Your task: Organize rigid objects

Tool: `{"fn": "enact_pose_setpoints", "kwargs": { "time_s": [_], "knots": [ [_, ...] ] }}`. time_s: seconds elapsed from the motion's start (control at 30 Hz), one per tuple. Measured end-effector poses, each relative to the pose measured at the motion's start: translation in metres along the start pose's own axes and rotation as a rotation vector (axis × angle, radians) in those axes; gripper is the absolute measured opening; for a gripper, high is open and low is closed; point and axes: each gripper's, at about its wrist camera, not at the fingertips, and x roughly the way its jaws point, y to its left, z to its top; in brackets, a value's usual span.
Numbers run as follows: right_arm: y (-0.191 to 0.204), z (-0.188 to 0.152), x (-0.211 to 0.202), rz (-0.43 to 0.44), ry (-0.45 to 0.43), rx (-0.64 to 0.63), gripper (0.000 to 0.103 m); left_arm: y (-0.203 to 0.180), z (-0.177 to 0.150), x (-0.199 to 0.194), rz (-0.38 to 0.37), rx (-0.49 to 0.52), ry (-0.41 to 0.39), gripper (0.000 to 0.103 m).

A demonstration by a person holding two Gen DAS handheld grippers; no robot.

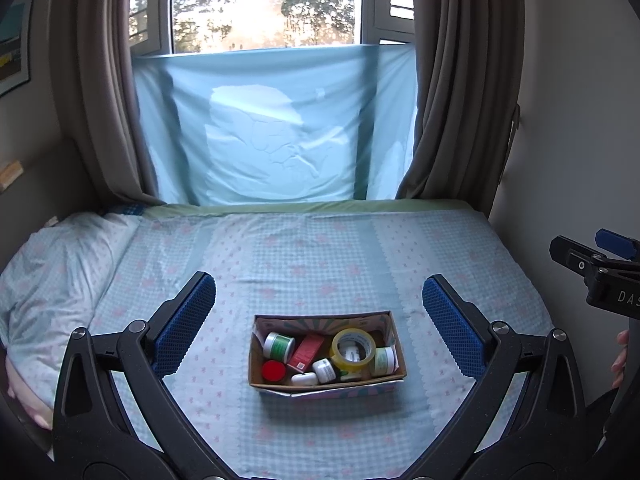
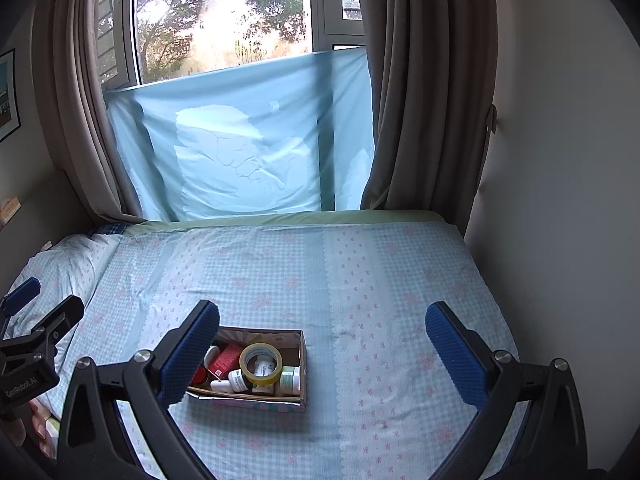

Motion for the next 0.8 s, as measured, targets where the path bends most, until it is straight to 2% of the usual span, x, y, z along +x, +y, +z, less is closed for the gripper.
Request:
{"fn": "enact_pose_setpoints", "kwargs": {
  "time_s": [0.53, 0.63, 0.8],
  "knots": [
    [0.001, -0.001, -0.003, -0.005, -0.008, 0.002, 0.103, -0.004, -0.004, -0.009, 0.017, 0.012, -0.021, 0.103],
    [0.000, -0.001, -0.004, -0.004, -0.007, 0.002, 0.103, -0.004, -0.005, -0.011, -0.007, -0.004, -0.035, 0.103],
    [0.000, -0.002, -0.005, -0.004, -0.008, 0.004, 0.103, -0.004, -0.008, -0.018, 0.008, -0.016, -0.082, 0.103]
  ]
}}
